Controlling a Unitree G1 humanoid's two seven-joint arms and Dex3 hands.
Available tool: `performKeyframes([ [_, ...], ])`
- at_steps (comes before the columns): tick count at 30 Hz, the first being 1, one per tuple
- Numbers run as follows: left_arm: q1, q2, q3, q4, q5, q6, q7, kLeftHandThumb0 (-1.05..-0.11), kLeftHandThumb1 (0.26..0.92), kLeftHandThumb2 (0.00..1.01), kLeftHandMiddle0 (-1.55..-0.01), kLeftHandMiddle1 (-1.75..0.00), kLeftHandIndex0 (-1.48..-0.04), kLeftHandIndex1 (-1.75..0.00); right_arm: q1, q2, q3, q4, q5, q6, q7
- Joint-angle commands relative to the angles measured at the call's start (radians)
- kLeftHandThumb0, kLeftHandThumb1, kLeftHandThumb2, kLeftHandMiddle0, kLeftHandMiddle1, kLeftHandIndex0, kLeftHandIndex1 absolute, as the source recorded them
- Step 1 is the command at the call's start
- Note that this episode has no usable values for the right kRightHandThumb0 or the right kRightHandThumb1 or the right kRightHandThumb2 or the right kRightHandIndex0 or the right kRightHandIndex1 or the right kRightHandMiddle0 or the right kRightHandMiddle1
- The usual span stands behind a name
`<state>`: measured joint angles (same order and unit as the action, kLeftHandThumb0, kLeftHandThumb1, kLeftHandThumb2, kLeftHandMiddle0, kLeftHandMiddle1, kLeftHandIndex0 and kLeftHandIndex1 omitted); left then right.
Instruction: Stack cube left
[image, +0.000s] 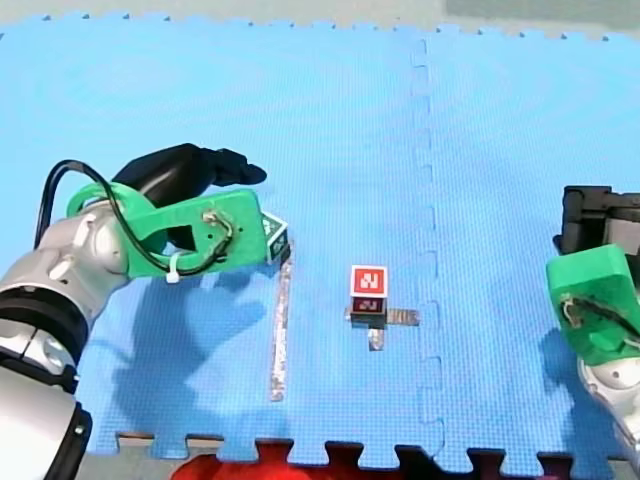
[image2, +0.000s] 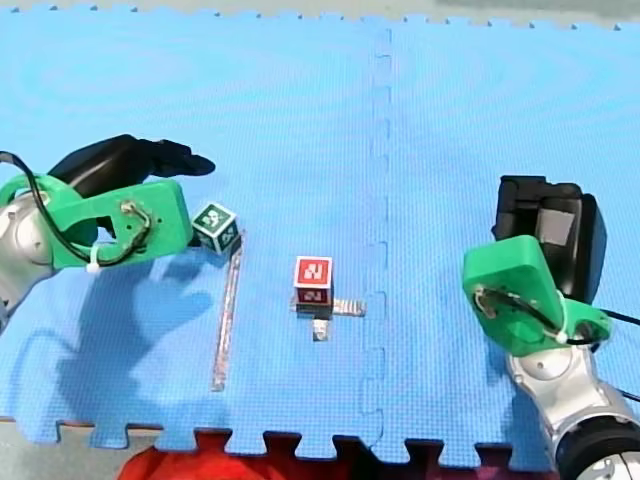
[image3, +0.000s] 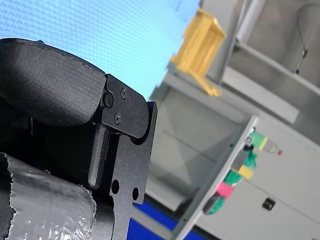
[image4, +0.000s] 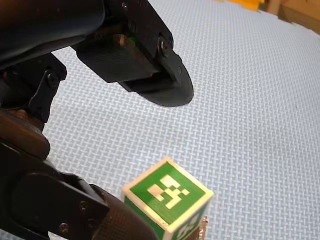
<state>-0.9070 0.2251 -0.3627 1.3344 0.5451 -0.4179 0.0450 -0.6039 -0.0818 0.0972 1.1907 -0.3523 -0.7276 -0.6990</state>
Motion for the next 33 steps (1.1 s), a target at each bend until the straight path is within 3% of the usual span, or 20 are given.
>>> performKeyframes([
  [1, 0.001, 0.0, -0.003, 0.005, 0.003, 0.005, 0.004, -0.502, 0.672, 0.0, -0.82, -0.4, -0.72, 0.0, 0.005, -0.007, 0.0, -0.005, -0.001, -0.006, -0.004],
  [3, 0.001, -0.001, -0.001, 0.005, 0.0, 0.003, 0.001, -0.482, 0.67, 0.0, -0.81, -0.14, -0.71, 0.0, 0.006, -0.007, 0.0, -0.007, -0.002, -0.006, -0.006],
  [6, 0.001, -0.003, 0.003, 0.005, -0.005, 0.003, -0.007, -0.455, 0.668, 0.0, -0.8, -0.06, -0.71, 0.0, 0.008, -0.007, 0.001, -0.01, -0.004, -0.005, -0.008],
  [13, -0.001, -0.009, 0.01, 0.006, -0.015, 0.009, -0.031, -0.381, 0.668, 0.0, -0.83, -0.03, -0.69, 0.0, 0.014, -0.007, 0.003, -0.017, -0.006, -0.006, -0.013],
  [19, 0.004, -0.018, 0.01, 0.006, -0.015, 0.012, -0.037, -0.373, 0.673, 0.0, -0.86, -0.03, -0.68, 0.0, 0.02, -0.008, 0.001, -0.023, -0.004, -0.012, -0.011],
  [21, 0.006, -0.018, 0.008, 0.006, -0.013, 0.01, -0.037, -0.376, 0.675, 0.0, -0.98, -0.09, -0.69, 0.0, 0.023, -0.008, -0.001, -0.025, -0.002, -0.015, -0.01],
  [23, 0.007, -0.019, 0.005, 0.005, -0.01, 0.01, -0.037, -0.381, 0.677, 0.0, -1.13, -0.23, -0.71, -0.01, 0.026, -0.009, -0.002, -0.027, -0.001, -0.02, -0.009],
  [24, 0.007, -0.019, 0.005, 0.005, -0.01, 0.01, -0.036, -0.385, 0.678, 0.0, -1.08, -0.46, -0.71, 0.0, 0.029, -0.01, -0.003, -0.03, 0.0, -0.024, -0.008],
  [26, 0.009, -0.02, 0.003, 0.004, -0.009, 0.01, -0.035, -0.386, 0.681, 0.0, -0.88, -1.14, -0.72, 0.0, 0.035, -0.013, -0.005, -0.037, 0.002, -0.031, -0.006],
  [27, 0.01, -0.021, 0.003, 0.004, -0.008, 0.01, -0.035, -0.386, 0.682, 0.0, -0.84, -1.29, -0.72, 0.0, 0.038, -0.014, -0.007, -0.04, 0.004, -0.036, -0.004],
  [30, 0.011, -0.023, 0.002, 0.003, -0.007, 0.009, -0.035, -0.378, 0.687, 0.0, -0.75, -1.63, -0.73, 0.0, 0.045, -0.015, -0.011, -0.048, 0.008, -0.05, 0.0],
  [33, 0.011, -0.023, -0.001, 0.003, -0.006, 0.007, -0.035, -0.369, 0.69, 0.0, -0.73, -1.73, -0.75, -0.01, 0.049, -0.017, -0.012, -0.055, 0.006, -0.058, -0.002],
])
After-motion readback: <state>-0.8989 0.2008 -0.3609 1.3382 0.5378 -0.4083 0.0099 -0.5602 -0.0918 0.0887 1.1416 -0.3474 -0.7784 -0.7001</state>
